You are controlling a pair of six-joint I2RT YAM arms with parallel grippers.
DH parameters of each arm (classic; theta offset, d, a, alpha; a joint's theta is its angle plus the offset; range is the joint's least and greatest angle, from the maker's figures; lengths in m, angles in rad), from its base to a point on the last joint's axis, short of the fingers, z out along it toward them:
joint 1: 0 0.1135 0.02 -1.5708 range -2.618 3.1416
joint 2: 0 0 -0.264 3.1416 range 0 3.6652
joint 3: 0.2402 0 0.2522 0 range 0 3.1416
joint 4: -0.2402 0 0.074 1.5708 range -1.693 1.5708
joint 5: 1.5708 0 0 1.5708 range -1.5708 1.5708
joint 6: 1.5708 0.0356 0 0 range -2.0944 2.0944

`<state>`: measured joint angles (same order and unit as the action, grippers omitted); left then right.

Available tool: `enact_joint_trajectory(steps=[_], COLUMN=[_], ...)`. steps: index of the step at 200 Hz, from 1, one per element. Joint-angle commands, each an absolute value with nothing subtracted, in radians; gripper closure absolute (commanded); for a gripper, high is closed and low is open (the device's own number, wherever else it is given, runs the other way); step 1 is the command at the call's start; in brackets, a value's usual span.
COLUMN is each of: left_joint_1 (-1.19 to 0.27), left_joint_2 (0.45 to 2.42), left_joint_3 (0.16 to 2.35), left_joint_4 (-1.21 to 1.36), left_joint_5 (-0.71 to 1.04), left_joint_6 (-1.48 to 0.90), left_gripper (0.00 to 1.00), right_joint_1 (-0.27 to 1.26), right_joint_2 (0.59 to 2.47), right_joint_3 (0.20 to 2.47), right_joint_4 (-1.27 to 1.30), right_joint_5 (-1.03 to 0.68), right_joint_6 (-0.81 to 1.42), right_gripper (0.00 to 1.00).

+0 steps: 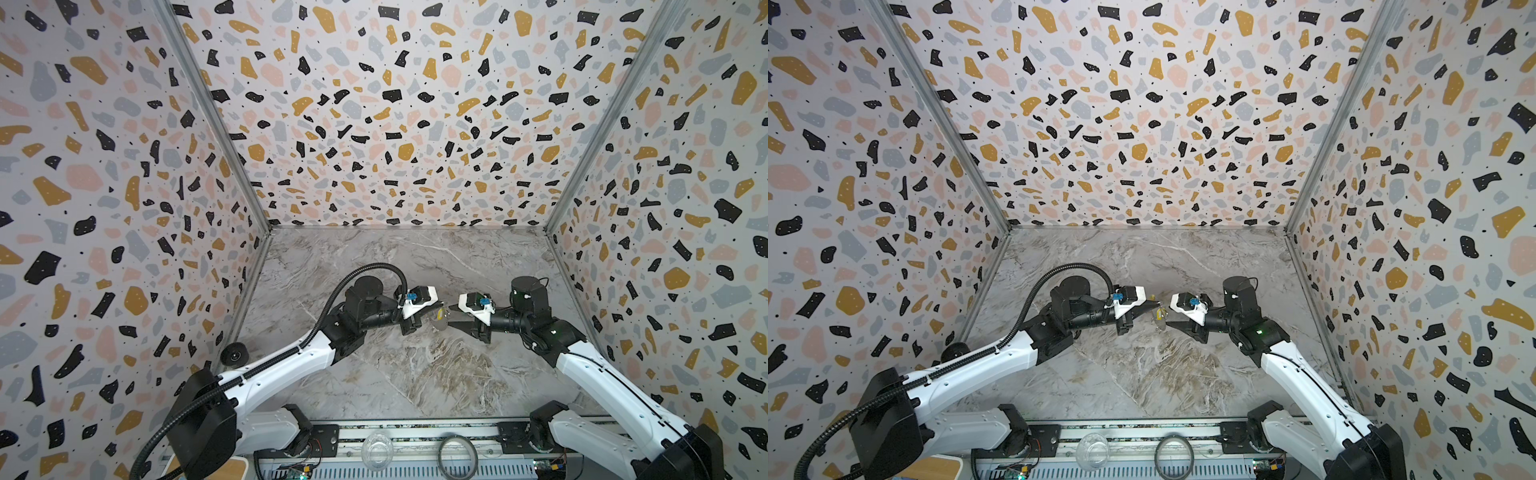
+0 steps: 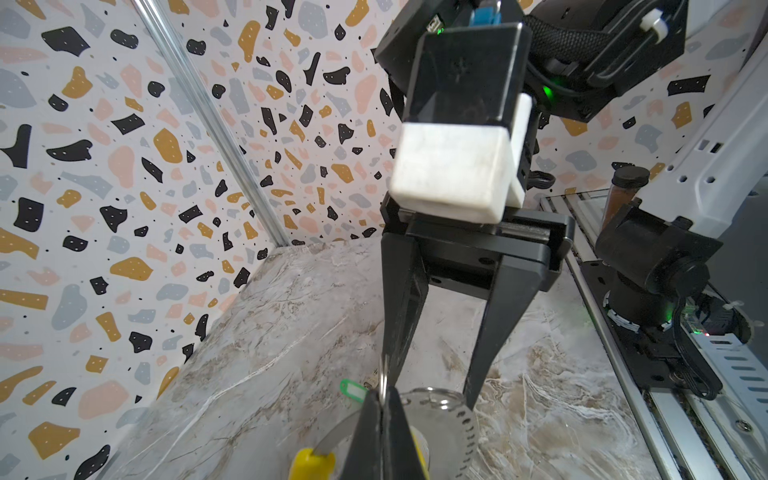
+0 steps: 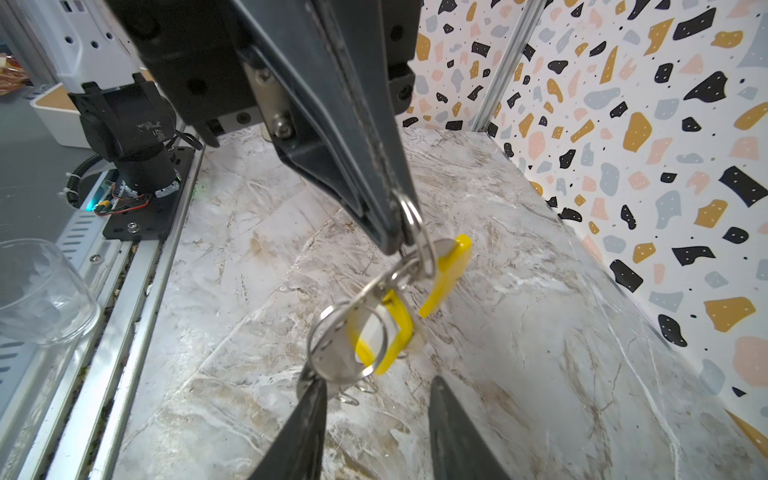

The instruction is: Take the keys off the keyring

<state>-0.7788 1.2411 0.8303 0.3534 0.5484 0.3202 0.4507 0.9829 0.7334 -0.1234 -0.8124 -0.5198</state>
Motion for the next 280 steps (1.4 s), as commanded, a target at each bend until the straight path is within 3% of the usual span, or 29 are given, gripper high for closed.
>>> enact_joint_trajectory(steps=[1,68,121,160,214,280], left_joint_1=[-0.773,-0.772,-0.773,-0.773,-0.772,-0.772], left_joint_2=[1.233,1.238,1.244,1.257,1.255,1.234], left_joint_3=[0.831,0.833,0.841,0.854,0.904,0.925], left_joint_4=[0.433,0.437,0.434,0.433,0.328,0.287], left_joint_5=[0.579,0.583,0.581,0.577,0.523,0.45], left_joint_6=[0.306,0.305,0.307,0.306,0.379,0.434], left_gripper=[1.0,1.0,1.0,1.0,1.0,1.0], right_joint_1=[0.467,0.477,0.477,0.477,0.471,0.458], right_joint_2=[0.986,1.049,1.049,1.052,1.054,1.054], right_joint_3=[0.735,0.742,0.735,0.723,0.736,0.758], right_joint_4=[-0.035,0.026,0.045,0.093,0.005,-0.052], right_joint_5=[-0.859,-0.899,-0.844,-0.874,-0.837,-0.794], right_joint_6=[-0.462,-0.443,-0.471,-0.458,-0.518,-0.553], right_gripper=[0.58,0.61,0.73,0.74,0.94,0.99])
